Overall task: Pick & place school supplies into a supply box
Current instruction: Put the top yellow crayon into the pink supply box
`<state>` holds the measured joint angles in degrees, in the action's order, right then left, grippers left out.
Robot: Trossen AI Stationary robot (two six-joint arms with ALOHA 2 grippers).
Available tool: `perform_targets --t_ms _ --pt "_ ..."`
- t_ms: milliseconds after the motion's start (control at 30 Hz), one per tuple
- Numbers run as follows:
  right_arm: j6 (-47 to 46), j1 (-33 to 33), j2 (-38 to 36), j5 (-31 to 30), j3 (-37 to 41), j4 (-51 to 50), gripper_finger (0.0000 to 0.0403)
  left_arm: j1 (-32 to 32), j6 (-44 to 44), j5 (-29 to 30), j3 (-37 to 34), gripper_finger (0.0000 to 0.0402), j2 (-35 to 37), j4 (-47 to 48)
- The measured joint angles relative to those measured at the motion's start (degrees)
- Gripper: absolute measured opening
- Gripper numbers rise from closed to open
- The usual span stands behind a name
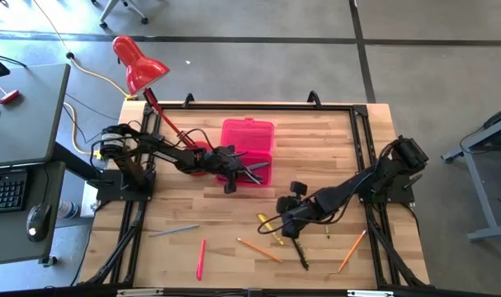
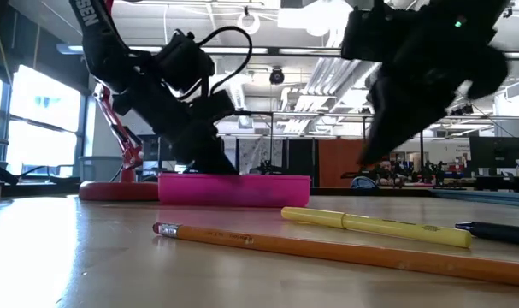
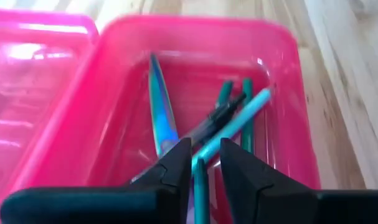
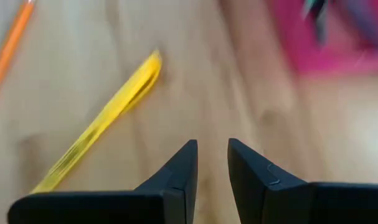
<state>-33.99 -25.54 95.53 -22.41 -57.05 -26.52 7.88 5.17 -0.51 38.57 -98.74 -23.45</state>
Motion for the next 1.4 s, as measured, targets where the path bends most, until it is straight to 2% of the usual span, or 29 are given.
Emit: perform_targets --t_ms 133,267,467,567,867,1100,1400 --pt "-10.8 -1.1 -1.0 7.6 -3.9 -13.9 0.0067 0.0 0.0 0.8 0.0 0.0123 1.0 -3.4" --pt "-24.9 -4.4 -2.3 10.6 -6.7 -25.5 0.0067 0.0 0.1 1.1 2.3 0.0124 2.3 -3.8" --pt "-45.9 -10.9 -3.4 15.0 -6.9 -35.7 0.0067 0.0 0.6 0.4 7.4 0.0124 2.7 -3.3" --pt "-53.9 -13.1 -2.5 16.2 -6.8 -37.7 0.0067 0.0 0.4 -1.3 9.1 0.0124 2.7 -3.4" --pt "-57.6 -12.9 2.7 20.3 -6.8 -38.0 0.0067 0.0 0.5 -1.6 10.3 0.0124 2.7 -2.9" --pt "-57.6 -12.2 5.0 20.4 -6.8 -38.0 0.0067 0.0 0.6 -1.6 10.3 0.0124 2.7 -3.0" --pt "-62.3 -12.4 7.3 21.0 -6.8 -37.8 0.0067 0.0 1.8 -1.6 10.3 0.0124 2.7 -3.0"
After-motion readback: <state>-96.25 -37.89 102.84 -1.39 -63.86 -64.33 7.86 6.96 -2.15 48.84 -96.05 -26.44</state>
